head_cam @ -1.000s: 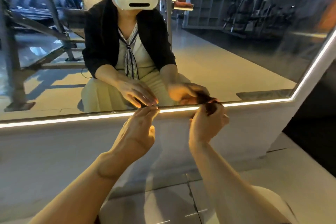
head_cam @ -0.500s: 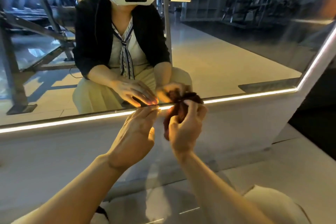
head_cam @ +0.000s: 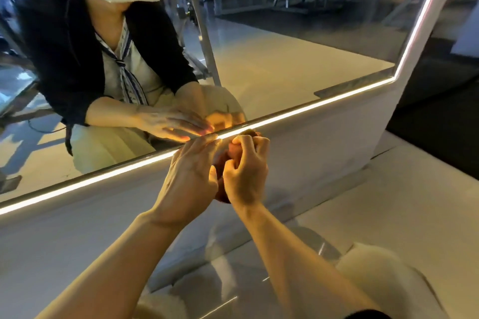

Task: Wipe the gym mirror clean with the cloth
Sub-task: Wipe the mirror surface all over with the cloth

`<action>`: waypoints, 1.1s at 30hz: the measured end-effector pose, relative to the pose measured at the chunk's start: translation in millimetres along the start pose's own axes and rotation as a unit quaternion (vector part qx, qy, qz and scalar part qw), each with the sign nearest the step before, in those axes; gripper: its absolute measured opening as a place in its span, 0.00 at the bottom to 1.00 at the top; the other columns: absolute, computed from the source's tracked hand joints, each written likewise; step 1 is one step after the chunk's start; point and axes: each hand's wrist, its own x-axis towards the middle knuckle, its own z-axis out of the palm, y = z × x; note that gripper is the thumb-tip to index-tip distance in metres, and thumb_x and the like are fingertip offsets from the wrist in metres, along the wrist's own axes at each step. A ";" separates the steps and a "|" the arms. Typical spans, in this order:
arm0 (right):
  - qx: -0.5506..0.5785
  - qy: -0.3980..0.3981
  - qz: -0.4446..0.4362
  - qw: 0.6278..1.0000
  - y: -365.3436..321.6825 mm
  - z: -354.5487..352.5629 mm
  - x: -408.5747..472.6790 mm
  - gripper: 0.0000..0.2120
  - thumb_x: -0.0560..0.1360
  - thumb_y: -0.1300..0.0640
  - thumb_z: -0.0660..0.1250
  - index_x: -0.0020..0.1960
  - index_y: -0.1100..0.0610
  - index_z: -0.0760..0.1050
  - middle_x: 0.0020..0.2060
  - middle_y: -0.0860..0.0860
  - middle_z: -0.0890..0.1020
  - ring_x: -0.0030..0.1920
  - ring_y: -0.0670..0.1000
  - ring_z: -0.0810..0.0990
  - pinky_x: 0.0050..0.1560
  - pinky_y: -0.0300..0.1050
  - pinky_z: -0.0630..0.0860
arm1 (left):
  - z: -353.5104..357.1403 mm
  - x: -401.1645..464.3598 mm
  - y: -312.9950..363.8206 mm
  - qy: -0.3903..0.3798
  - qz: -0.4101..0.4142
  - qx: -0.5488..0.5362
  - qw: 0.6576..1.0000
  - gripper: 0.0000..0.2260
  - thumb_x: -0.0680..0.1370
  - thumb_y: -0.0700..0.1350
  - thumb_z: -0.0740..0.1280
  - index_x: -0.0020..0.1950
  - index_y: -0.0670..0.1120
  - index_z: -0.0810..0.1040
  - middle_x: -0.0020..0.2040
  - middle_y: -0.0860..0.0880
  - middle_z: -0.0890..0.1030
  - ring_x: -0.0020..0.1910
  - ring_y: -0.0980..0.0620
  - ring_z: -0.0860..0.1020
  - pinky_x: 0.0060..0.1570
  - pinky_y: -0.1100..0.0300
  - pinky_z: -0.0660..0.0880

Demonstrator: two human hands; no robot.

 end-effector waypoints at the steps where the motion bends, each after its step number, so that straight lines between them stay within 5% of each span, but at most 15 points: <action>1: 0.014 0.046 0.031 0.998 -3.1 1.2 3.2 0.17 0.68 0.75 0.64 0.53 0.61 0.77 0.57 0.58 0.73 0.51 0.58 0.78 0.48 0.45 0.79 | -3.0 -3.2 -3.3 0.002 -0.001 0.002 1.000 0.26 0.73 0.29 0.67 0.70 0.43 0.75 0.67 0.46 0.76 0.67 0.49 0.71 0.69 0.58 0.63; 3: 0.029 0.133 0.110 0.985 -5.0 -1.3 16.8 0.18 0.71 0.76 0.62 0.59 0.65 0.75 0.60 0.63 0.71 0.55 0.63 0.78 0.51 0.35 0.71 | -8.8 -10.3 -11.9 0.004 -0.009 0.018 1.000 0.27 0.71 0.26 0.67 0.69 0.40 0.75 0.67 0.43 0.77 0.66 0.44 0.73 0.68 0.55 0.64; 5: 0.038 0.139 0.191 0.971 -6.2 -3.2 24.3 0.20 0.71 0.75 0.62 0.62 0.66 0.72 0.62 0.64 0.70 0.56 0.65 0.77 0.51 0.33 0.69 | -16.4 -16.1 -22.0 0.005 -0.039 0.028 0.999 0.28 0.71 0.26 0.66 0.70 0.40 0.75 0.69 0.43 0.75 0.68 0.43 0.72 0.69 0.53 0.63; 7: 0.024 0.081 0.188 0.979 -15.0 1.4 11.9 0.20 0.70 0.74 0.63 0.61 0.64 0.74 0.58 0.60 0.71 0.53 0.63 0.78 0.51 0.39 0.70 | -26.1 -22.5 -29.9 0.003 -0.062 0.033 0.998 0.28 0.73 0.27 0.64 0.72 0.42 0.74 0.72 0.44 0.74 0.70 0.43 0.70 0.71 0.52 0.62; 12: 0.005 -0.164 0.022 0.986 -58.1 3.7 -43.7 0.21 0.68 0.74 0.67 0.58 0.60 0.79 0.52 0.51 0.72 0.50 0.52 0.76 0.50 0.28 0.70 | -48.1 -38.7 -32.7 0.007 -0.072 -0.007 0.997 0.27 0.74 0.27 0.61 0.72 0.43 0.73 0.72 0.46 0.73 0.73 0.47 0.66 0.72 0.60 0.57; 16: -0.036 0.029 0.162 0.986 -74.5 -13.6 0.6 0.24 0.71 0.73 0.65 0.67 0.62 0.71 0.62 0.58 0.73 0.59 0.57 0.76 0.58 0.42 0.70 | -56.2 -42.7 -36.0 0.003 -0.067 -0.024 0.997 0.30 0.71 0.27 0.60 0.73 0.41 0.72 0.73 0.45 0.71 0.73 0.45 0.66 0.74 0.55 0.59; 18: -0.034 0.037 0.212 0.976 -78.4 -14.9 20.4 0.23 0.73 0.72 0.64 0.67 0.63 0.70 0.64 0.60 0.73 0.60 0.60 0.77 0.59 0.44 0.71 | -59.8 -44.7 -37.1 0.002 -0.071 -0.015 0.997 0.30 0.72 0.27 0.61 0.74 0.40 0.71 0.73 0.44 0.72 0.73 0.43 0.67 0.73 0.55 0.59; 22: -0.072 -0.077 0.151 0.983 -98.6 4.6 -12.4 0.22 0.75 0.69 0.66 0.68 0.60 0.71 0.64 0.59 0.73 0.61 0.60 0.76 0.59 0.45 0.69 | -66.4 -52.5 -38.4 0.029 -0.084 -0.015 0.996 0.28 0.73 0.27 0.60 0.73 0.40 0.72 0.73 0.43 0.73 0.73 0.44 0.68 0.73 0.56 0.60; 26: 0.005 -0.184 0.099 0.978 -114.7 21.3 -44.0 0.24 0.72 0.71 0.68 0.65 0.57 0.75 0.62 0.54 0.72 0.61 0.53 0.75 0.59 0.39 0.72 | -73.3 -61.5 -43.1 0.046 -0.110 -0.019 0.993 0.24 0.74 0.30 0.64 0.70 0.42 0.76 0.70 0.46 0.76 0.71 0.46 0.69 0.70 0.59 0.61; 31: 0.015 0.010 0.230 0.973 -105.3 5.8 -14.9 0.22 0.76 0.70 0.65 0.69 0.60 0.72 0.64 0.57 0.72 0.62 0.57 0.76 0.57 0.39 0.69 | -79.7 -76.5 -55.0 0.044 -0.112 -0.014 0.993 0.25 0.75 0.27 0.63 0.71 0.40 0.74 0.71 0.44 0.74 0.72 0.47 0.68 0.69 0.66 0.56; 33: -0.005 0.014 0.258 0.966 -99.9 6.1 -14.1 0.21 0.76 0.70 0.64 0.69 0.61 0.71 0.65 0.60 0.71 0.60 0.60 0.76 0.55 0.41 0.68 | -78.3 -80.5 -59.7 0.037 -0.117 -0.008 0.992 0.26 0.72 0.25 0.63 0.70 0.38 0.75 0.70 0.42 0.75 0.71 0.43 0.70 0.70 0.63 0.58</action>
